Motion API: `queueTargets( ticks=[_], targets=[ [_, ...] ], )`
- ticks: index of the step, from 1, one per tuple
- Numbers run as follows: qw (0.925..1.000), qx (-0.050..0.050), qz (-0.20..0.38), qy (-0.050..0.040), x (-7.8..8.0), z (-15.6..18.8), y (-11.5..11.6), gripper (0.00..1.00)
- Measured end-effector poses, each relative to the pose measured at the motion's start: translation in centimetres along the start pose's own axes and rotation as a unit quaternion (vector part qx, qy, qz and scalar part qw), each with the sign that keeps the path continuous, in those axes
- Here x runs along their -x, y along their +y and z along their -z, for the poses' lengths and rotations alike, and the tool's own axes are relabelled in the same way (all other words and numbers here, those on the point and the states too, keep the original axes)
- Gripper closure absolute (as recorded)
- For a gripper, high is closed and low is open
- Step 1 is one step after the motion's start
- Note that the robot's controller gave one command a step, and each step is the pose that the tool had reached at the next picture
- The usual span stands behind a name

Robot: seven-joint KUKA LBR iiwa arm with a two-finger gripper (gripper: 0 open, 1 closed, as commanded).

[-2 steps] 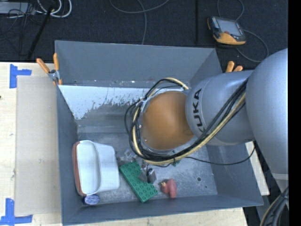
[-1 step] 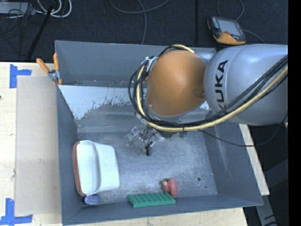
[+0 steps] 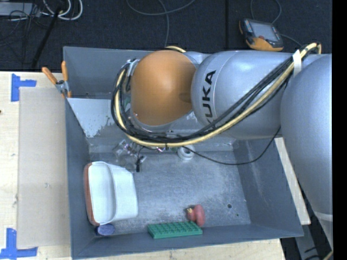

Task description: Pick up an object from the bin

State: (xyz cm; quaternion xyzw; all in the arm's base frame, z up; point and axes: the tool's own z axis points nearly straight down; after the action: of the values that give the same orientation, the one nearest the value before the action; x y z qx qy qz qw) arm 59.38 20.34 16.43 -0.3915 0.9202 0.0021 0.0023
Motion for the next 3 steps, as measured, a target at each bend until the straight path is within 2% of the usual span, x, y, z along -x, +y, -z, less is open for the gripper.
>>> queueTargets(
  ticks=[1,2,3],
  targets=[
    [1.0,-0.001,-0.003,0.0018,-0.3,0.1,-0.3,0.0],
    [0.9909,-0.002,0.135,0.0012,-2.7,-7.0,2.1,0.0],
    [0.9824,-0.003,0.187,-0.0022,-2.3,-7.3,1.8,0.0]
  ],
)
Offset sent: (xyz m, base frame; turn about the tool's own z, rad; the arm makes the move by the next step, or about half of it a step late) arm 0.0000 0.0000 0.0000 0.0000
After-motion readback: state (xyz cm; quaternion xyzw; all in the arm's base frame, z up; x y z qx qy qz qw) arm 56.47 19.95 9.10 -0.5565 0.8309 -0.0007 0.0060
